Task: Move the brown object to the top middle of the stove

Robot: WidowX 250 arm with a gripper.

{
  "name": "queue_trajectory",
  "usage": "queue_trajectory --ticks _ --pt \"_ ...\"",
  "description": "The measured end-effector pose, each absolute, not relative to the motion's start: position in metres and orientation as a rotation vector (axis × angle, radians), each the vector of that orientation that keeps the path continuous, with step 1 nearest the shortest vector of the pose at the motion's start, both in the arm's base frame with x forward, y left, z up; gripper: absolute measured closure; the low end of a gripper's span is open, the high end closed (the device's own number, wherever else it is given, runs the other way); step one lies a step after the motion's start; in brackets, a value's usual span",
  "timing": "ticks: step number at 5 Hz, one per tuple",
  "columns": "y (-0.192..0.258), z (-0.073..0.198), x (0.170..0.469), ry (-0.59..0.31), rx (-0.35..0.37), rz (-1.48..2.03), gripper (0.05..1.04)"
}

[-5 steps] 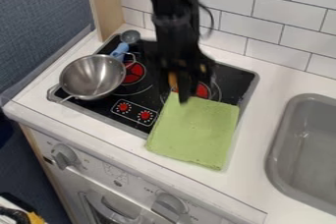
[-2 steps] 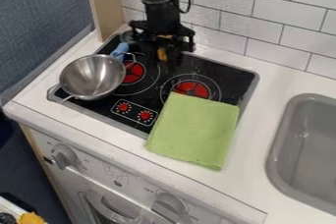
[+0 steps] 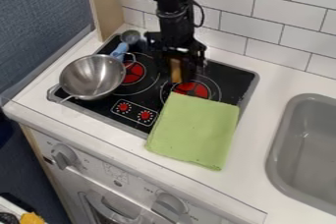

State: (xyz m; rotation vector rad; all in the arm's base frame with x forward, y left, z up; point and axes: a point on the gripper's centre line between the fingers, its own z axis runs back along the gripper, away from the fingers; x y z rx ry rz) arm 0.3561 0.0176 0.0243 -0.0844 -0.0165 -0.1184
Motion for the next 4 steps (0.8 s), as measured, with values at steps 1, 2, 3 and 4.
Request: queue_trajectory --ticks 1,2,3,4 --pt "0.022 0.034 0.353 -0.046 -0.041 -0.127 0.073" --pt "0.028 0.054 0.352 -0.107 0.011 -0.185 0.076" --pt "0.025 0.081 0.349 -0.185 0.039 -0.233 0.082" --pt "0.022 0.085 0.347 -0.192 0.027 -0.230 0.082"
